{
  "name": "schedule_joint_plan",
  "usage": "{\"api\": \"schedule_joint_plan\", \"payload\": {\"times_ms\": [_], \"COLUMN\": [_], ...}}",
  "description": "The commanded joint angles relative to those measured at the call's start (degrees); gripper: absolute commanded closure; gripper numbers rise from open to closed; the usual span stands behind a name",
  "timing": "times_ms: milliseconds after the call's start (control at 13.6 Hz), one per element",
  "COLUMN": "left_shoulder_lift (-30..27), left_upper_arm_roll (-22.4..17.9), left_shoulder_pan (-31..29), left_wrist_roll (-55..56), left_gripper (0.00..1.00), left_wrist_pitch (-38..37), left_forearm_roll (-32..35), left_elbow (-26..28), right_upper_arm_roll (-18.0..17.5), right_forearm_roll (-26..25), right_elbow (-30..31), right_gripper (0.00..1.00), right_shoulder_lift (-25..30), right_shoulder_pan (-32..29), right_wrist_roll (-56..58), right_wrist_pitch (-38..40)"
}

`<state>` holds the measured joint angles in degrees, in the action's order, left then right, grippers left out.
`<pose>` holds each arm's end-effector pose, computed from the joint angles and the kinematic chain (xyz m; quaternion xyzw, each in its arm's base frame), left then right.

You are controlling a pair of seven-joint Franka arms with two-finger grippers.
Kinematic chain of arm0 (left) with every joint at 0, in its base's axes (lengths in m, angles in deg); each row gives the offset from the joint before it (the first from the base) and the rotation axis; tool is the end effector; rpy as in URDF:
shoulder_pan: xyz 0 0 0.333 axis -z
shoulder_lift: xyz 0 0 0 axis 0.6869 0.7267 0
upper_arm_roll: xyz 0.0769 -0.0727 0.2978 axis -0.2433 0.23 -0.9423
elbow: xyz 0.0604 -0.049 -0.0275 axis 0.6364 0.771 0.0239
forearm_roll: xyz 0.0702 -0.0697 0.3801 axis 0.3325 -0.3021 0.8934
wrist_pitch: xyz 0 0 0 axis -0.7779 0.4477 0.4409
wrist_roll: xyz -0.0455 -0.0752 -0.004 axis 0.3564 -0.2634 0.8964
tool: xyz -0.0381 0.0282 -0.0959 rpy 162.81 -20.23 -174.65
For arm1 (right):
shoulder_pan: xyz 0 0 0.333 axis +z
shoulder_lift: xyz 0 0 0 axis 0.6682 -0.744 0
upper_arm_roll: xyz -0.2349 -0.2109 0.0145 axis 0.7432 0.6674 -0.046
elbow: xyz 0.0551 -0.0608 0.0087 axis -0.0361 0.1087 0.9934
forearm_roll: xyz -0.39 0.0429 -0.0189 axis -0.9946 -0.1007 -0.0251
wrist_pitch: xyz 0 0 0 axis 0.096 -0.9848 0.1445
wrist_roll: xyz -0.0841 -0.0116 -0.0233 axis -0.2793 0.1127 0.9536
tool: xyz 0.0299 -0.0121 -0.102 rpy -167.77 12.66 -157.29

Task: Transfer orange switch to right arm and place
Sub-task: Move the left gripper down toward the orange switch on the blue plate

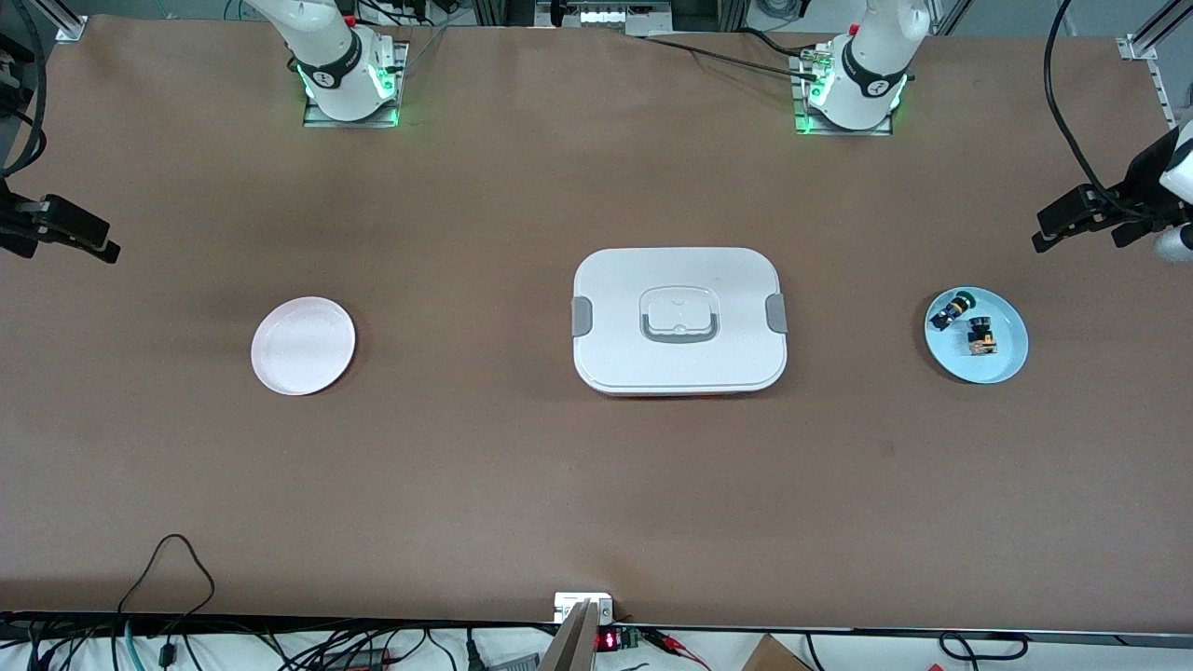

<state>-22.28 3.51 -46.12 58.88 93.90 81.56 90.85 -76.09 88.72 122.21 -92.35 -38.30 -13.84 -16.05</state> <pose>0.5467 0.0310 0.5945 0.9989 0.0444 0.0108 0.0038 0.5836 -0.0386 0.6128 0.9995 -0.0299 0.0107 0.0011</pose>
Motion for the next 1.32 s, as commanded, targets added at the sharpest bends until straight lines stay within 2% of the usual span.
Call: {"api": "schedule_joint_plan", "payload": {"times_ms": [0,220,367,881,1101,1248], "left_shoulder_lift": [1.23,1.75,2.28,3.86,6.05,8.68], "left_upper_arm_roll": [-0.04,-0.04,-0.04,-0.04,-0.13,-0.13], "left_shoulder_pan": [-0.09,0.0,-0.09,-0.52,-3.07,-5.26], "left_wrist_roll": [0.37,0.64,0.11,-7.08,-26.37,-38.93], "left_gripper": [0.0,0.0,0.0,0.0,0.0,0.0], "left_wrist_pitch": [-2.03,-2.74,-2.74,-2.03,4.18,8.4], "left_forearm_roll": [-0.45,-0.71,-0.44,-0.18,0.0,0.08], "left_elbow": [-2.46,-3.42,-3.34,0.26,5.88,8.25], "right_upper_arm_roll": [-0.06,-0.24,-0.59,-0.41,-0.59,-0.59], "right_forearm_roll": [0.27,-0.34,-3.24,-3.07,-2.37,-3.07], "right_elbow": [-0.94,-0.94,-0.86,-0.86,-0.77,-0.86], "right_gripper": [0.0,0.0,0.0,0.0,0.0,0.0], "right_shoulder_lift": [-0.2,-0.12,-1.34,-3.54,-4.07,-5.21], "right_shoulder_pan": [0.06,0.24,0.42,0.24,0.5,3.3], "right_wrist_roll": [0.07,0.07,-0.02,-0.37,0.33,0.51], "right_wrist_pitch": [1.3,1.31,0.7,-0.18,-0.97,-1.33]}}
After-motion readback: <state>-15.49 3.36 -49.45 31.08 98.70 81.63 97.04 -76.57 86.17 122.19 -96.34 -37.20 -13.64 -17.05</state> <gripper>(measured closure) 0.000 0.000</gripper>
